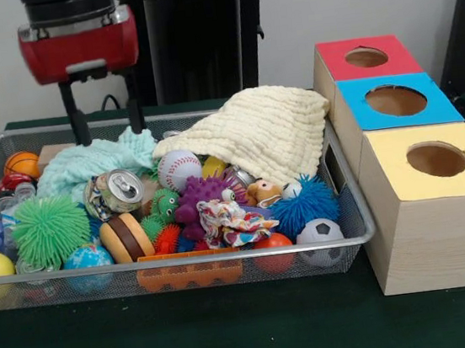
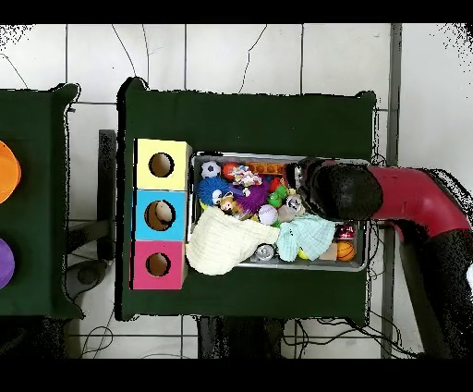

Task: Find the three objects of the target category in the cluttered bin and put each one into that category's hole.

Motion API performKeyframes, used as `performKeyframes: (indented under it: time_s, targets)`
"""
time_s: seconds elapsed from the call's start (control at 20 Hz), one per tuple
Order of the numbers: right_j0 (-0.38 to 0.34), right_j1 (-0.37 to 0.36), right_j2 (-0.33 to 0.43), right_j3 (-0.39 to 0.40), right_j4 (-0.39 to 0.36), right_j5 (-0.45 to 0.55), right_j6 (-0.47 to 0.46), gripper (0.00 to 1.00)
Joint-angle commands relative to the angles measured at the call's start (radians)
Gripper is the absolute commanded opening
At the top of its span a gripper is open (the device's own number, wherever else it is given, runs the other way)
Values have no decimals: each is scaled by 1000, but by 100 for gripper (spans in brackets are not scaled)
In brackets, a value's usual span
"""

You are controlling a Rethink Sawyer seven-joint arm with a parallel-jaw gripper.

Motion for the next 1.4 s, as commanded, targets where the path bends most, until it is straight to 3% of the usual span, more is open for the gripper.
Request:
performKeyframes:
  time_s: [0.05,0.25,0.6,1.0,1.4]
  targets:
    - [-68,141,111,-98,-55,112,-436,100]
    - [-97,192,130,-149,-54,157,-498,100]
    - [-132,249,131,-147,-39,169,-524,100]
    - [-177,215,156,-140,15,287,-571,100]
    - [-200,193,186,-147,18,365,-583,100]
